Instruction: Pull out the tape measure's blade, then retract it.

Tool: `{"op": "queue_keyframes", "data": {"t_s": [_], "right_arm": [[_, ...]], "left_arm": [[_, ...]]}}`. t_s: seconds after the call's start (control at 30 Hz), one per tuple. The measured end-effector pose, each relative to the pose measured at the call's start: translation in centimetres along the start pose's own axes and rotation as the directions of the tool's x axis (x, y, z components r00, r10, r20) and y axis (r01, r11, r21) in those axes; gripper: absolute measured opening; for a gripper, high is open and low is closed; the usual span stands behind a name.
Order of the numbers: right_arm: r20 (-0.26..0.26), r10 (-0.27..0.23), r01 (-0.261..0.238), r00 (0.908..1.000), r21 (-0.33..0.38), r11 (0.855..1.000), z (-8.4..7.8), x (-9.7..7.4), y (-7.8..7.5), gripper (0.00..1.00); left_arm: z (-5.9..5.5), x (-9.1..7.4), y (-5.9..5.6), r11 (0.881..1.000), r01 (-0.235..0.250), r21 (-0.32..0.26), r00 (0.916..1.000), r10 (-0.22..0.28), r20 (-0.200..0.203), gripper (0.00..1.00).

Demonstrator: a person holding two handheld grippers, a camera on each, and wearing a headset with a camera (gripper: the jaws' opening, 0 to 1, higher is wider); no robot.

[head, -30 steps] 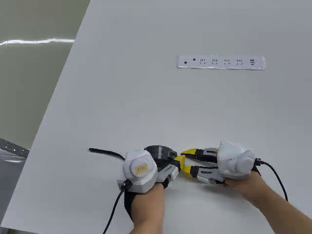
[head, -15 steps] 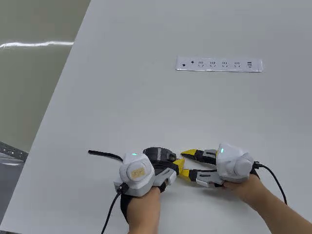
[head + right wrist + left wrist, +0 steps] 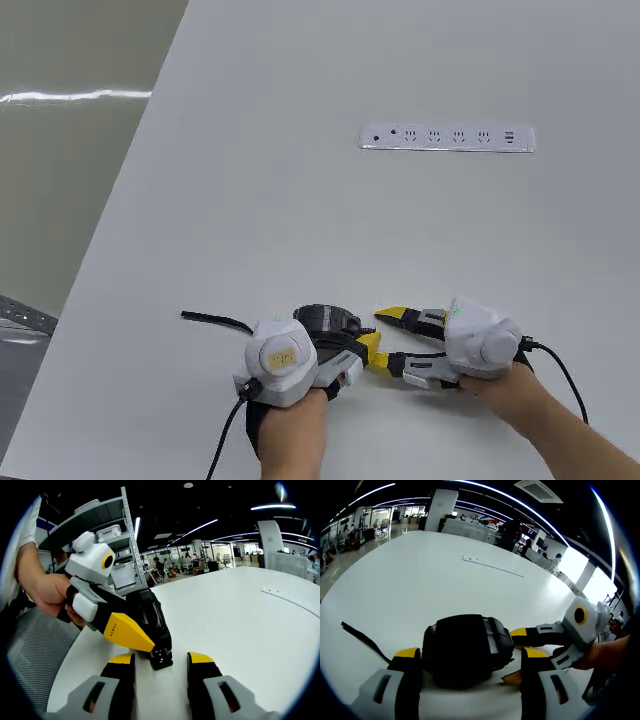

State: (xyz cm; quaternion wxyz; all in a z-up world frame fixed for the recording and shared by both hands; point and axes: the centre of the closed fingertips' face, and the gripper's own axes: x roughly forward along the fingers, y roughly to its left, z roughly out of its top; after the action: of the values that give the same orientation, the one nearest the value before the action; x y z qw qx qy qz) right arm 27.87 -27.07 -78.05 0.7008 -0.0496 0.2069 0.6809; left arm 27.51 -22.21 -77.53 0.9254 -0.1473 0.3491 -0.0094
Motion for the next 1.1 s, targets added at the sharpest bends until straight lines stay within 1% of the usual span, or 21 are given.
{"op": "queue_keyframes", "data": {"t_s": [0.33, 0.37, 0.43, 0.5, 0.6, 0.67, 0.73, 0.8, 0.93, 1.1], "right_arm": [[-0.004, -0.009, 0.009, 1.0, 0.0, 1.0, -0.1, -0.2, 0.2, 0.41], [-0.005, -0.011, 0.011, 0.9999, -0.001, 1.0, -0.1, -0.3, 0.2, 0.41], [-0.004, -0.013, 0.013, 0.9999, -0.001, 1.0, -0.1, -0.4, 0.2, 0.41], [-0.005, -0.018, 0.018, 0.9998, 0.001, 1.0, 0.0, -0.6, 0.3, 0.41], [0.008, -0.044, 0.044, 0.999, 0.015, 0.999, 0.1, -1.3, 0.3, 0.41], [0.024, -0.06, 0.059, 0.9979, 0.029, 0.998, 0.2, -1.6, 0.1, 0.41], [0.028, -0.075, 0.074, 0.9968, 0.036, 0.997, 0.1, -2.1, 0.1, 0.41], [0.027, -0.083, 0.082, 0.9962, 0.036, 0.996, 0.0, -2.4, 0.3, 0.41], [0.038, -0.108, 0.106, 0.9934, 0.05, 0.993, 0.1, -3.2, 0.4, 0.41], [0.045, -0.128, 0.126, 0.9907, 0.055, 0.991, 0.1, -3.7, 0.5, 0.41]], "left_arm": [[0.0, -0.2, -0.1, 1.0, 0.014, 0.003, 0.9999, -0.014, 0.004, 0.8], [0.1, -0.2, -0.2, 1.0, 0.025, 0.001, 0.9996, -0.025, 0.011, 0.8], [0.1, -0.3, -0.1, 1.0, 0.025, 0.012, 0.9997, -0.025, 0.006, 0.8], [0.1, -0.4, -0.3, 0.999, 0.039, 0.02, 0.9992, -0.04, 0.002, 0.8], [0.0, -0.5, 0.0, 0.998, 0.05, 0.035, 0.9987, -0.05, -0.002, 0.79], [0.0, -0.6, -0.1, 0.997, 0.064, 0.039, 0.998, -0.064, -0.001, 0.79], [0.0, -0.7, -0.1, 0.995, 0.075, 0.07, 0.9972, -0.074, -0.004, 0.79], [-0.1, -0.8, -0.1, 0.993, 0.088, 0.085, 0.9961, -0.088, -0.005, 0.78], [-0.2, -1.2, 0.2, 0.992, 0.1, 0.08, 0.995, -0.1, -0.003, 0.78], [-0.2, -1.4, -0.2, 0.988, 0.13, 0.087, 0.9914, -0.131, 0.004, 0.78]]}}
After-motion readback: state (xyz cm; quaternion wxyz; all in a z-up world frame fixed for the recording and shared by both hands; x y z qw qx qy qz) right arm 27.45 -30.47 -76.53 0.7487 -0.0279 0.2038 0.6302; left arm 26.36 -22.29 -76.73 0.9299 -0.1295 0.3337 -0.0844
